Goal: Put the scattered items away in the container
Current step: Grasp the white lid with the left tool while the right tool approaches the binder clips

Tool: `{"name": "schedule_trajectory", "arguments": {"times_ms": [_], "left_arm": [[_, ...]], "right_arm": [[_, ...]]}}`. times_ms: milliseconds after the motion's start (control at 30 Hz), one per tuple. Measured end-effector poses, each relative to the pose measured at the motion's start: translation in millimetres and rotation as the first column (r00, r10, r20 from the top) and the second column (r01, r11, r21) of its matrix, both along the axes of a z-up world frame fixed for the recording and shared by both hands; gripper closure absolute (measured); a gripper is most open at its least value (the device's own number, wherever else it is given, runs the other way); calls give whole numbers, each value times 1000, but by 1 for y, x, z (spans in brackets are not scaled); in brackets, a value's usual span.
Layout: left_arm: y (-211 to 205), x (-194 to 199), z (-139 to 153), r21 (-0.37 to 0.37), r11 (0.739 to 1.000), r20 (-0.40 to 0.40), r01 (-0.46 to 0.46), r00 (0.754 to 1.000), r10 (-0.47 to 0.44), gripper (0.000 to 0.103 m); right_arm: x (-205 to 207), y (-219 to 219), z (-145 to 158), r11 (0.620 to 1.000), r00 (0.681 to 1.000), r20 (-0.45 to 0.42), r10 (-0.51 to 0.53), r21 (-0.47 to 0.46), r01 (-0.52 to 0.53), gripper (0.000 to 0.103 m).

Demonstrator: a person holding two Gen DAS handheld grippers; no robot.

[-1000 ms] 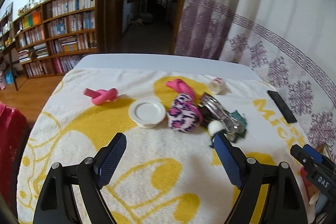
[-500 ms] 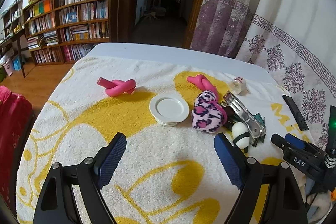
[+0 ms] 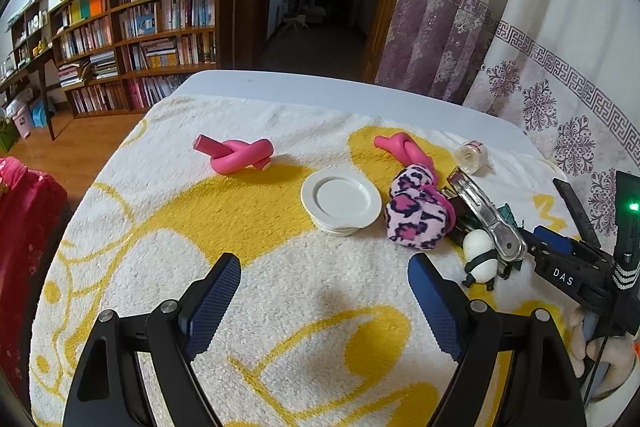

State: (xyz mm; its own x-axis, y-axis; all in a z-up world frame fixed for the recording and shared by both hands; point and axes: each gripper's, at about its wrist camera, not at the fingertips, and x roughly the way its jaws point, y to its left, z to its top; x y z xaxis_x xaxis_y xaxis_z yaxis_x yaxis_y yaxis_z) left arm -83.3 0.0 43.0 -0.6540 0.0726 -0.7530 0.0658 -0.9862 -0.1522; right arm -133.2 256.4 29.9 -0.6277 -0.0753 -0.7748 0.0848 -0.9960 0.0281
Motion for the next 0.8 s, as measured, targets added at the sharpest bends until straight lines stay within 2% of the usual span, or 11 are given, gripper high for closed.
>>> {"name": "schedule_trajectory", "arguments": {"times_ms": [33, 133, 267, 333, 467, 567, 800], "left_arm": [[0, -1, -1, -2, 1000, 2, -1, 1000, 1, 16], [-1, -2, -3, -5, 1000, 7, -2, 1000, 2, 16], [-1, -2, -4, -7, 1000, 9, -3, 1000, 3, 16], [-2, -3, -5, -9, 1000, 8, -4, 1000, 4, 16], [-7, -6, -8, -8, 1000, 13, -17, 1000, 17, 16], [-12, -8, -10, -10, 999, 20, -34, 999, 34, 16], [-9, -17, -12, -37, 999, 12, -27, 1000, 28, 16]], "right_arm": [[-1, -1, -1, 1000, 1000, -2, 8, -6, -8, 61], [-3, -1, -3, 999, 1000, 15, 25, -34, -25, 82], [0, 2, -4, 999, 1000, 21, 23, -47, -22, 85], [2, 2, -4, 999, 1000, 24, 17, -50, -15, 92], [8, 6, -1, 999, 999, 41, -27, -41, 28, 92], [16, 11, 4, 997, 997, 46, -54, -48, 56, 98], [42, 25, 14, 990, 996, 24, -87, -110, 89, 98]]}}
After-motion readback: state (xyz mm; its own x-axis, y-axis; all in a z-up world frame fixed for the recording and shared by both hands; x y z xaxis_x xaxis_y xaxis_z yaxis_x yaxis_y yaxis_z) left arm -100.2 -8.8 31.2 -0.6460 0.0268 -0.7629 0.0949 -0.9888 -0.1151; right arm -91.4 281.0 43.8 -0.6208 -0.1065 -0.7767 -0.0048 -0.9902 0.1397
